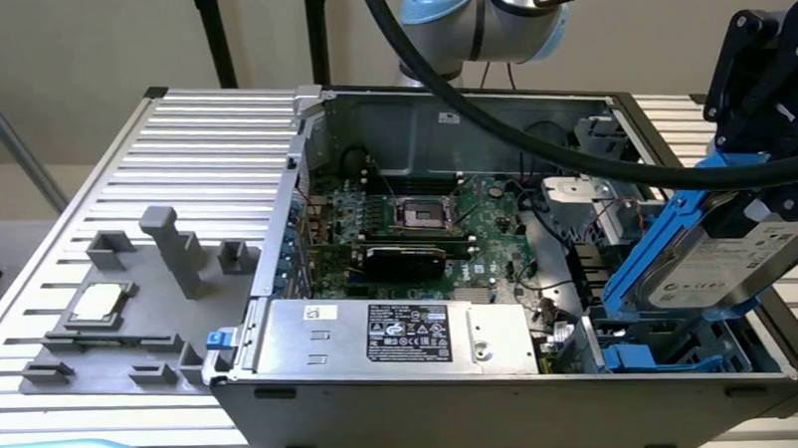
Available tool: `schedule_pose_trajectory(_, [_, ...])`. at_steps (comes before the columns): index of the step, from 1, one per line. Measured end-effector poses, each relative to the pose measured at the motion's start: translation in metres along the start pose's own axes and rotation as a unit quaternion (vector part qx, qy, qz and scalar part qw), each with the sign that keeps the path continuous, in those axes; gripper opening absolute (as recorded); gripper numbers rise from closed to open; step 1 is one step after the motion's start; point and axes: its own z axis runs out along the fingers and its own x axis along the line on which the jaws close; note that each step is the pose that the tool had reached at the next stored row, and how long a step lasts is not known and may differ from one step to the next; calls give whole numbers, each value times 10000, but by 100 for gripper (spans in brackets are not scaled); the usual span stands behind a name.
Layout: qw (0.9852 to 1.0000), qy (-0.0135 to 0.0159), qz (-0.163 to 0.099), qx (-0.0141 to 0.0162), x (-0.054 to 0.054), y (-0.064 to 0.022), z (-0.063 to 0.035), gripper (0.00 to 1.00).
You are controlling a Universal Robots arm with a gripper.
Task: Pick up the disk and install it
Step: 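Insert the disk into the insertion slot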
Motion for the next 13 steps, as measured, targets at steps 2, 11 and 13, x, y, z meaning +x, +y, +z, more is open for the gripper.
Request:
schedule_pose_trajectory(2, [10000,-1,0,0,1,0,16,33])
schedule_pose_trajectory(11, [10000,-2,0,-1,12,-2,124,33])
schedule_pose_trajectory(13, [10000,-1,0,-3,17,-2,134,33])
